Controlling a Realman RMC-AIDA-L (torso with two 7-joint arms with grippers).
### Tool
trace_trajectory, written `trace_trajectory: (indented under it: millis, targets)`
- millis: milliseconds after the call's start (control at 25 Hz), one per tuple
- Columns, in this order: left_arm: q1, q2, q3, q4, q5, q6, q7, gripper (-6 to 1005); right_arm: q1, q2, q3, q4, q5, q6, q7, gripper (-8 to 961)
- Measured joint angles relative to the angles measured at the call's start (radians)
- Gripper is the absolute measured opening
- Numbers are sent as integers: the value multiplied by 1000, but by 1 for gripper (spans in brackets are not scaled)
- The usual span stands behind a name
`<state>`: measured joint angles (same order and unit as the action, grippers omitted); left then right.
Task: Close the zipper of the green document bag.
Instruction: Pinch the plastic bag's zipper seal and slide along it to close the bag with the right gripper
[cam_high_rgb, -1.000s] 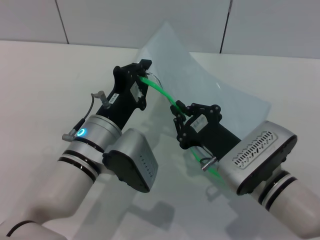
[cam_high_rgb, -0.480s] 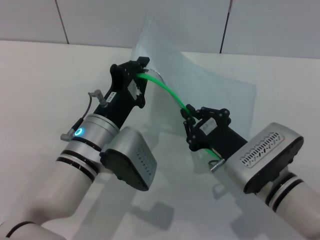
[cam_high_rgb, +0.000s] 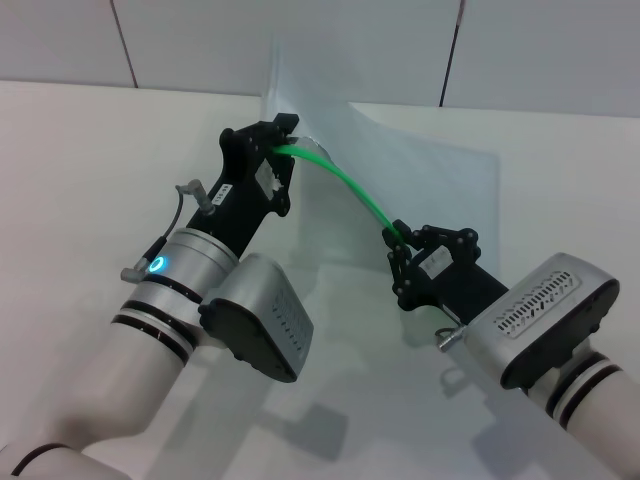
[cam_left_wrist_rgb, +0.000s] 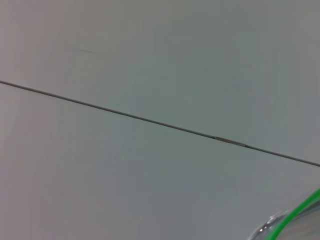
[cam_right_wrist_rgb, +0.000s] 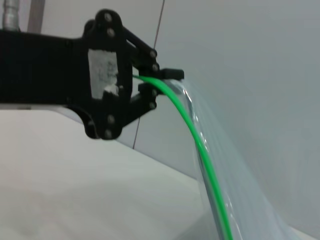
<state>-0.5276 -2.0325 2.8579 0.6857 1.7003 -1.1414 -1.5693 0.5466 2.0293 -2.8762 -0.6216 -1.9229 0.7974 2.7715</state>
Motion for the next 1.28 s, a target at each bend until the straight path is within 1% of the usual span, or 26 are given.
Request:
trace_trajectory:
  millis: [560, 1040, 1280]
  targets:
    - [0, 0, 0, 0, 0, 0, -3, 88, -15, 2, 7, 58, 3, -6, 45, 94]
    - [-1, 0, 0, 0, 0, 3, -3, 94, -17, 2, 2, 105, 79, -9, 45, 97]
    - [0, 0, 0, 0, 1, 3, -3, 97, -19, 1, 7, 122, 85, -18, 45, 99]
